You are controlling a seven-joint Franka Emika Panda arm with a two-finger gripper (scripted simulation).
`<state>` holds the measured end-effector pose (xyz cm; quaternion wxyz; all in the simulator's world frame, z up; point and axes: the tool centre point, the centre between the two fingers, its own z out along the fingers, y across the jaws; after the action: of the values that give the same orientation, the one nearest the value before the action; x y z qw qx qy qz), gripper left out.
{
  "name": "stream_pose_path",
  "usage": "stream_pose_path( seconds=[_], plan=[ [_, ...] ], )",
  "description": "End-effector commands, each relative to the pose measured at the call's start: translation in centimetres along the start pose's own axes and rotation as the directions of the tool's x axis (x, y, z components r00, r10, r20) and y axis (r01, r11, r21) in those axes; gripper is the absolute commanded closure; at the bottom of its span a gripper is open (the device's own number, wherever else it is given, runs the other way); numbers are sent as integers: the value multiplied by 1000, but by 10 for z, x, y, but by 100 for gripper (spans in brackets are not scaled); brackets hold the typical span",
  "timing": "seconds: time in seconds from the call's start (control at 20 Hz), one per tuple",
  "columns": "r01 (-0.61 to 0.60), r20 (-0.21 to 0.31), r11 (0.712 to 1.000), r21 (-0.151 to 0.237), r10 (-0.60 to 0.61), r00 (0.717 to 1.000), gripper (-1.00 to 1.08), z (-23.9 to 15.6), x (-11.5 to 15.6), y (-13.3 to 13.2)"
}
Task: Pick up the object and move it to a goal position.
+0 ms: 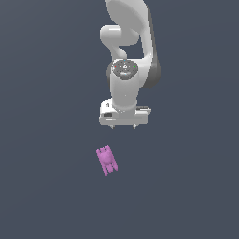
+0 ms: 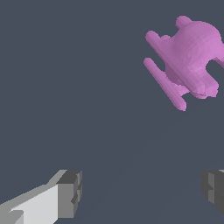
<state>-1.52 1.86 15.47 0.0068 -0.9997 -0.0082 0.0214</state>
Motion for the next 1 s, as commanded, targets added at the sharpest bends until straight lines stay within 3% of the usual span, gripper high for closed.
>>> stream_pose_path(
  seconds=[0.0,0.45,0.95],
  plan=[
    [0,0,1000,0,0,1000,-92,0,0,0],
    [41,-53,999,3,-41,998,-92,-25,13,-32],
    [74,-50,997,-1,-74,996,-92,-21,23,-23]
  ],
)
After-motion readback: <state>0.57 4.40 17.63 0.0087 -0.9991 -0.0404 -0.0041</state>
